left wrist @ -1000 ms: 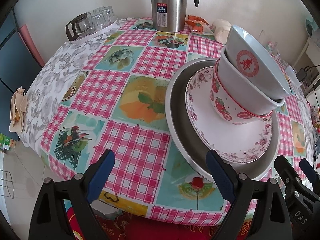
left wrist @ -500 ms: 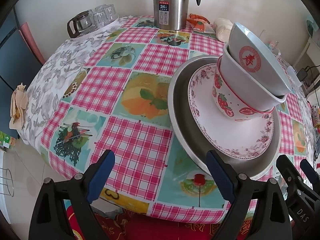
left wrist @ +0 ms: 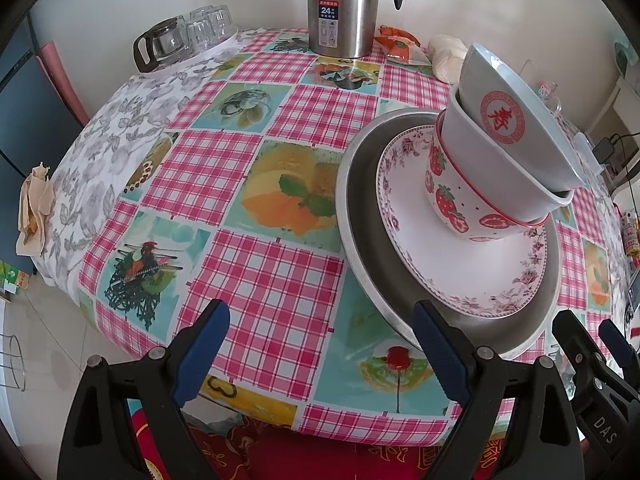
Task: Organize plates and bowls
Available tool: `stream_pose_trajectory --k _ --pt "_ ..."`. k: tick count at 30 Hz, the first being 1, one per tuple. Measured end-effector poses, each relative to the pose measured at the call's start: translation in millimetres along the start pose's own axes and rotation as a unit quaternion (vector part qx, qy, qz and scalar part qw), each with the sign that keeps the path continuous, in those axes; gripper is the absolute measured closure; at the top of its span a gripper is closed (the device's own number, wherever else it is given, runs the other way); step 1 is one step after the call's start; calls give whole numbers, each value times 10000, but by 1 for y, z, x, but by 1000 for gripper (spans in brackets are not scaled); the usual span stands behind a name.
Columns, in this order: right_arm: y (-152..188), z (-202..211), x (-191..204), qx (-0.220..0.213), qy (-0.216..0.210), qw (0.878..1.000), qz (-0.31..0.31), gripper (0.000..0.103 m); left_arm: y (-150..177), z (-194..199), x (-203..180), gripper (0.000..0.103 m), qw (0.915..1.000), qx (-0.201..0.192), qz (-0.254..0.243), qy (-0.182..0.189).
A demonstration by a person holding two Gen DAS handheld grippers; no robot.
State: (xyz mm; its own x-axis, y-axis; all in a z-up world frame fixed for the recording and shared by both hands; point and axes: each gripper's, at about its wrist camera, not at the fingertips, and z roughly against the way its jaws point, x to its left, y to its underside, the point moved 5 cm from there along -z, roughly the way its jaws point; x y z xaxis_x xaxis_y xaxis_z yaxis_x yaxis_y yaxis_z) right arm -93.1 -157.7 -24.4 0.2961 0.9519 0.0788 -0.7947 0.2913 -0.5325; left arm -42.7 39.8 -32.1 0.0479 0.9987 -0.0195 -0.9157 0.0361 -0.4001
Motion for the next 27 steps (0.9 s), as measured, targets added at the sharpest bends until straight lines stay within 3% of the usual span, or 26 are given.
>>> stream_pose_trajectory --k 27 --pt "-1 -2 -8 26 39 10000 -29 0 -3 -2 5 10 10000 -17 66 15"
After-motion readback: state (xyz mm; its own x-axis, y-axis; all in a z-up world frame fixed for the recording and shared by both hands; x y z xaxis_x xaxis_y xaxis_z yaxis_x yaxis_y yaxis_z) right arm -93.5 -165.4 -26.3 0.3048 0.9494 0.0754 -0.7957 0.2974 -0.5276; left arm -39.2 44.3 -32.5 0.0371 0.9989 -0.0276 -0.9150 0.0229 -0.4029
